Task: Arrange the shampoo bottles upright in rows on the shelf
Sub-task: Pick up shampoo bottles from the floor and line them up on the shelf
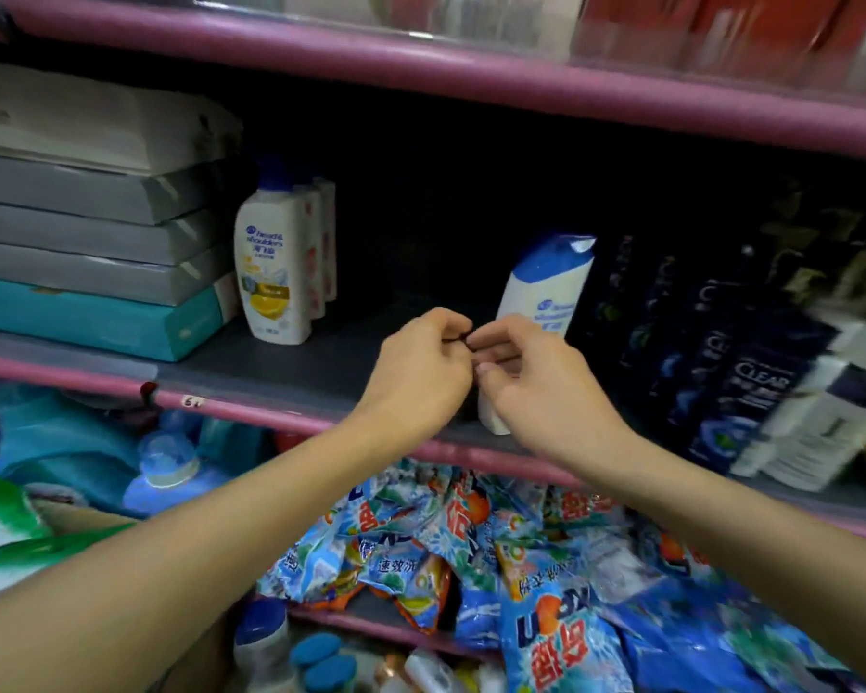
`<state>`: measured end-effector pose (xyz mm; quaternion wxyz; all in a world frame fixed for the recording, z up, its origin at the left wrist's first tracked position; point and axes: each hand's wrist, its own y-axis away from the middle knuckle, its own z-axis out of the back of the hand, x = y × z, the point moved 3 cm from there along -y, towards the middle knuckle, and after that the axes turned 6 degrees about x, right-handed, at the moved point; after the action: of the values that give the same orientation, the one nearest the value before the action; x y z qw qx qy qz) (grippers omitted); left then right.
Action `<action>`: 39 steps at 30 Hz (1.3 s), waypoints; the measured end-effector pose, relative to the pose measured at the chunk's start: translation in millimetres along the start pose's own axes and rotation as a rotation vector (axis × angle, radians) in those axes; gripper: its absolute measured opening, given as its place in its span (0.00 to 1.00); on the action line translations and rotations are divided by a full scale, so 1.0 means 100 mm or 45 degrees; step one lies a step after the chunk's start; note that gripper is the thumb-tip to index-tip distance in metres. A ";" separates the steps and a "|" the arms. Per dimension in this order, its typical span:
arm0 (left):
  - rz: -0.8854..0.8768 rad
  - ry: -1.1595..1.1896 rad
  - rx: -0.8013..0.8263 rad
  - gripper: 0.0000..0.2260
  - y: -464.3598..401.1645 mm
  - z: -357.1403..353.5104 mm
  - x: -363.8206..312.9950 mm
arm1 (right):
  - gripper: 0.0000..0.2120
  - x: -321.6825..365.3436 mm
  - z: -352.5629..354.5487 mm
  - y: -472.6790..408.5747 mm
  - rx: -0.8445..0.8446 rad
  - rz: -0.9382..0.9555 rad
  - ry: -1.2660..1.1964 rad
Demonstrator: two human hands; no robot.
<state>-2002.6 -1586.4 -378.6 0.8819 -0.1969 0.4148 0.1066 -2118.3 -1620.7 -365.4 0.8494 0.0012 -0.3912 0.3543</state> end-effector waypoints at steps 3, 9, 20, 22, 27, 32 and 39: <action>0.003 -0.094 0.039 0.20 0.03 -0.14 -0.24 | 0.08 -0.09 0.49 0.06 -0.322 0.040 0.026; 0.000 -0.079 0.039 0.30 -0.06 -0.28 -0.48 | 0.27 -0.17 0.95 -0.24 -0.386 0.160 0.112; 0.075 0.028 0.000 0.23 -0.22 -0.52 -0.38 | 0.18 -0.29 0.75 -0.45 -0.352 0.187 -0.090; 0.113 0.076 0.004 0.23 -0.24 -0.56 -0.31 | 0.18 -0.29 0.75 -0.47 -0.376 0.174 -0.077; 0.136 0.318 0.109 0.20 -0.31 -0.63 -0.06 | 0.30 -0.48 0.70 -0.43 -0.187 0.093 -0.513; 0.051 0.444 0.276 0.22 -0.39 -0.49 0.07 | 0.24 -0.82 0.42 -0.24 0.171 -0.194 -0.419; 0.106 0.026 0.095 0.31 -0.16 -0.33 0.26 | 0.21 -0.72 0.07 -0.36 -0.004 -0.110 -0.430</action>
<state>-2003.3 -1614.9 -413.8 0.8791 -0.1476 0.4354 0.1255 -2133.2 -1693.2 -398.4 0.7861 0.0761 -0.5284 0.3117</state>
